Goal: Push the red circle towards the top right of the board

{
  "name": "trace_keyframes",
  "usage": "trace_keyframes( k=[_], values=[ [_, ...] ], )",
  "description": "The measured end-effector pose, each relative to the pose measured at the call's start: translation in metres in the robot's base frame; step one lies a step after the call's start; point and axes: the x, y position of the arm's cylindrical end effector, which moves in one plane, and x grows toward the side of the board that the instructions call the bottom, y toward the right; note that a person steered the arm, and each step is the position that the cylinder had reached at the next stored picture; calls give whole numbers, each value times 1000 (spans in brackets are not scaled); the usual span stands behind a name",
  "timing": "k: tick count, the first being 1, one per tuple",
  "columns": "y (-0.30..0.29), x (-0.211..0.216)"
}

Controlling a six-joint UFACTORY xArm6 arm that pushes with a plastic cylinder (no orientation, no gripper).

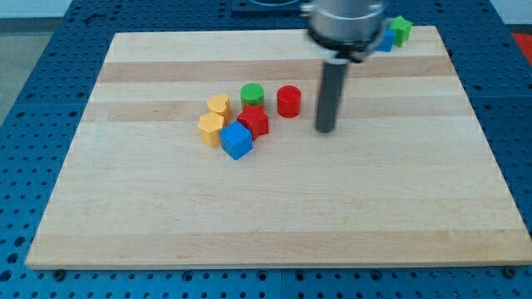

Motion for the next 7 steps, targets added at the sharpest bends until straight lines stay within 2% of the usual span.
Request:
trace_keyframes(
  k=[1, 2, 3, 6, 7],
  values=[
    [-48, -9],
    [-49, -19],
    [-43, -30],
    [51, -109],
    [46, -125]
  ],
)
